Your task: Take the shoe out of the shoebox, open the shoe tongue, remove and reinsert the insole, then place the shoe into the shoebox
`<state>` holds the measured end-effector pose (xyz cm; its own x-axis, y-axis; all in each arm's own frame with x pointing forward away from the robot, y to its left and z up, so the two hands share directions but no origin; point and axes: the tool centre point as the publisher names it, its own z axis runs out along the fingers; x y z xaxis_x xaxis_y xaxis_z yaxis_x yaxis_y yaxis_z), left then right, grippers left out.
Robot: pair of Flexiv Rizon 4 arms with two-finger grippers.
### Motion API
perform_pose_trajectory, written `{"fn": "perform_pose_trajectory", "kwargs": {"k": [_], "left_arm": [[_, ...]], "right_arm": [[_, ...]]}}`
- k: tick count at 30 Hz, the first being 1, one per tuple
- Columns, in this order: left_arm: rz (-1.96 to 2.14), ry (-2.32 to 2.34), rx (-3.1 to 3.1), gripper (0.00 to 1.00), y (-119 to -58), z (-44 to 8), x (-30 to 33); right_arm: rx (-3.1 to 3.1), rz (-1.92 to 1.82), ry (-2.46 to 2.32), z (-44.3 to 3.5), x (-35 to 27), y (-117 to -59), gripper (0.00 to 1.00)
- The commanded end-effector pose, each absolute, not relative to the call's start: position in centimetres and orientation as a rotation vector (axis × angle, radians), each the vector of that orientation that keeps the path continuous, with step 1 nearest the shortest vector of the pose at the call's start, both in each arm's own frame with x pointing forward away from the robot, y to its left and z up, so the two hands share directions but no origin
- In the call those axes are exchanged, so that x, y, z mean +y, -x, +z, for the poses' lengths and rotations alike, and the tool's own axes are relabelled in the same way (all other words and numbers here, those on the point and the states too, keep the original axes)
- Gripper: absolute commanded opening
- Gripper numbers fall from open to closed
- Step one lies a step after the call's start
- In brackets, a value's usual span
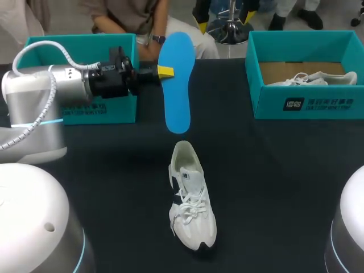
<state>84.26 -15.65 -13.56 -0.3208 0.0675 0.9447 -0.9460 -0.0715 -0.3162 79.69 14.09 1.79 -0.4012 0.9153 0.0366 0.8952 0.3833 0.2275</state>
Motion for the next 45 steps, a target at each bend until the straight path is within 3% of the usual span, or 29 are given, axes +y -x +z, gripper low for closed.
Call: {"fn": "perform_pose_trajectory", "kwargs": {"k": [1,17,45], "left_arm": [[1.548,-0.989,-1.439,0.00,-84.1,-12.9,-15.5],[1.879,-0.234,-1.835,0.00,-80.0,-10.8,-13.5],[1.981,-0.239,-1.925,0.00,-79.7,-11.5,-12.8]], "right_arm": [[2.533,0.323,-1.664,1.7,14.1,-79.7,1.00],[2.533,0.323,-1.664,1.7,14.1,-79.7,1.00],[2.533,0.323,-1.664,1.7,14.1,-79.7,1.00]]}}
